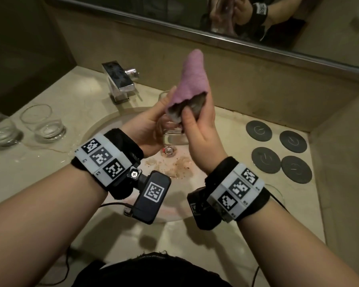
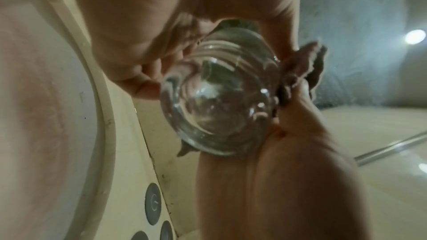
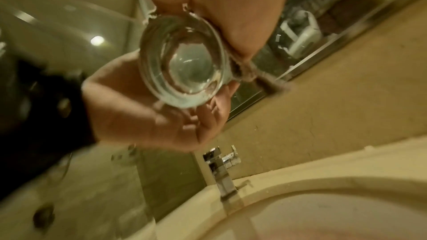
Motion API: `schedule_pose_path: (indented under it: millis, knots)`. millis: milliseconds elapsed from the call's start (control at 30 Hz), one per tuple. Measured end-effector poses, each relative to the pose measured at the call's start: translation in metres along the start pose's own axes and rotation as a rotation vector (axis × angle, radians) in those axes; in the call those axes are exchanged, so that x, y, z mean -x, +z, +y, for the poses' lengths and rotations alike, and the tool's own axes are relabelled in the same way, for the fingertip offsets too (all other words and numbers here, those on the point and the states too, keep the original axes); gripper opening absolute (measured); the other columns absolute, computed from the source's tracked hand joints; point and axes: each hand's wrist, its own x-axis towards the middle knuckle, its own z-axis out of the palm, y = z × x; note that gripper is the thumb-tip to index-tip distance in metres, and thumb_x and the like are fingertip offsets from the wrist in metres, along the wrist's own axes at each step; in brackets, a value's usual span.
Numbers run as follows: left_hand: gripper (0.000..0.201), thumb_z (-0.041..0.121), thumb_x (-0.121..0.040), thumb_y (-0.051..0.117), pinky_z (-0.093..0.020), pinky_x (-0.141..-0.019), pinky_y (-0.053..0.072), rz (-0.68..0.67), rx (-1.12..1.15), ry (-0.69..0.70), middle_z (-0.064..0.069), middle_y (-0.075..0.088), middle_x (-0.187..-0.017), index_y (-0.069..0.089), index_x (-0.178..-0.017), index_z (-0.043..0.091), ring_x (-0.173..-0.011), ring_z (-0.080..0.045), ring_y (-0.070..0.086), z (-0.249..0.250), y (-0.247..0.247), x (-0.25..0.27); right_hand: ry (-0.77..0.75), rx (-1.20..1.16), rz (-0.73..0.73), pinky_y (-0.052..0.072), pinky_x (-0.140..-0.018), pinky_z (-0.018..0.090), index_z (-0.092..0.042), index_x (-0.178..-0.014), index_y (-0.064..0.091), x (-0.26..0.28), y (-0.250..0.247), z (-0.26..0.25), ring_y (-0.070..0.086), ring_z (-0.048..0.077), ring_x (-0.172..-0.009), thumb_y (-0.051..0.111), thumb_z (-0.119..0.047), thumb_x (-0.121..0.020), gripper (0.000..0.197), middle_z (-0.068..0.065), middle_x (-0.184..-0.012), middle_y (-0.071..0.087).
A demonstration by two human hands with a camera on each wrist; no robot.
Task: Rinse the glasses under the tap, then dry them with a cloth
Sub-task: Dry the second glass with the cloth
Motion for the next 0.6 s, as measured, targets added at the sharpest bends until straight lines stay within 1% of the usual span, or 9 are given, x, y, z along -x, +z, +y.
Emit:
schedule_pose_path:
  millis: [67,100,167,233,333,400,467,533,600]
  knots:
    - [0.086,0.061,-0.043,0.081,-0.037,-0.083,0.052,0.117,-0.159,0.022,-0.010,0.067,-0.101,0.065,-0.109,0.008,-0.091,-0.024,0.063,0.001,-0.003,0.001,0.203,-0.254,0.011,0.050,-0.096,0.041,-0.022,-0.136,0.030,-0.009,-0.006,-0.004,0.060,0.015,-0.108,0.032,-0.042,-0.100,0.042,0.002,-0.123,0.056]
    - [0.074,0.062,-0.045,0.079,-0.036,-0.083,0.051,0.127,-0.206,0.021,-0.008,0.067,-0.093,0.066,-0.097,0.011,-0.086,-0.022,0.062,0.002,-0.002,0.002,0.310,-0.353,0.027,0.053,-0.090,0.042,-0.019,-0.132,0.038,-0.014,-0.008,-0.004,0.064,0.015,-0.097,0.030,-0.043,-0.100,0.040,0.000,-0.111,0.062]
    - [0.048,0.056,-0.062,0.068,-0.034,-0.077,0.050,0.165,-0.263,0.031,-0.006,0.067,-0.088,0.065,-0.085,0.015,-0.078,-0.019,0.062,0.002,0.004,0.005,0.448,-0.487,0.048,0.051,-0.091,0.052,-0.013,-0.127,0.050,-0.024,-0.013,0.002,0.066,0.028,-0.096,0.032,-0.044,-0.100,0.044,0.008,-0.108,0.067]
    - [0.037,0.048,-0.072,0.061,-0.030,-0.067,0.054,0.219,-0.281,0.057,-0.007,0.070,-0.090,0.063,-0.086,0.015,-0.075,-0.017,0.065,0.000,0.005,0.005,0.506,-0.625,0.029,0.046,-0.094,0.060,-0.006,-0.127,0.053,-0.029,-0.019,0.011,0.063,0.039,-0.104,0.034,-0.040,-0.100,0.047,0.019,-0.115,0.065]
    - [0.049,0.051,-0.078,0.056,-0.033,-0.070,0.054,0.242,-0.224,0.012,-0.009,0.069,-0.102,0.060,-0.104,0.010,-0.085,-0.020,0.066,0.002,-0.001,0.005,0.537,-0.792,0.110,0.048,-0.095,0.048,0.000,-0.128,0.052,-0.027,-0.036,0.021,0.061,0.033,-0.111,0.035,-0.030,-0.101,0.043,0.020,-0.121,0.063]
    - [0.062,0.051,-0.078,0.053,-0.037,-0.080,0.057,0.251,-0.071,-0.017,-0.011,0.064,-0.112,0.055,-0.121,0.006,-0.093,-0.024,0.066,0.005,-0.003,0.006,0.503,-0.832,0.141,0.048,-0.095,0.042,-0.001,-0.128,0.052,-0.021,-0.047,0.025,0.062,0.029,-0.111,0.037,-0.025,-0.100,0.039,0.018,-0.120,0.064]
    - [0.076,0.051,-0.072,0.063,-0.045,-0.086,0.054,0.272,0.097,-0.022,-0.014,0.060,-0.122,0.048,-0.133,0.009,-0.101,-0.029,0.065,0.006,-0.005,0.005,0.458,-0.760,0.093,0.047,-0.096,0.037,-0.008,-0.123,0.054,-0.011,-0.047,0.024,0.063,0.021,-0.108,0.033,-0.027,-0.102,0.035,0.010,-0.114,0.068]
    - [0.099,0.046,-0.052,0.083,-0.049,-0.086,0.053,0.262,0.188,-0.023,-0.017,0.056,-0.130,0.043,-0.137,0.017,-0.106,-0.034,0.064,0.005,-0.007,0.000,0.449,-0.646,-0.015,0.052,-0.074,0.027,-0.016,-0.116,0.056,-0.002,-0.037,0.021,0.067,0.010,-0.084,0.029,-0.030,-0.103,0.033,-0.003,-0.092,0.072]
    - [0.114,0.041,-0.036,0.092,-0.049,-0.088,0.052,0.242,0.133,-0.033,-0.017,0.058,-0.128,0.044,-0.137,0.019,-0.109,-0.034,0.062,0.004,-0.008,-0.002,0.446,-0.612,-0.082,0.050,-0.056,0.021,-0.015,-0.116,0.053,0.004,-0.029,0.017,0.065,0.006,-0.064,0.027,-0.030,-0.104,0.032,-0.007,-0.076,0.069]
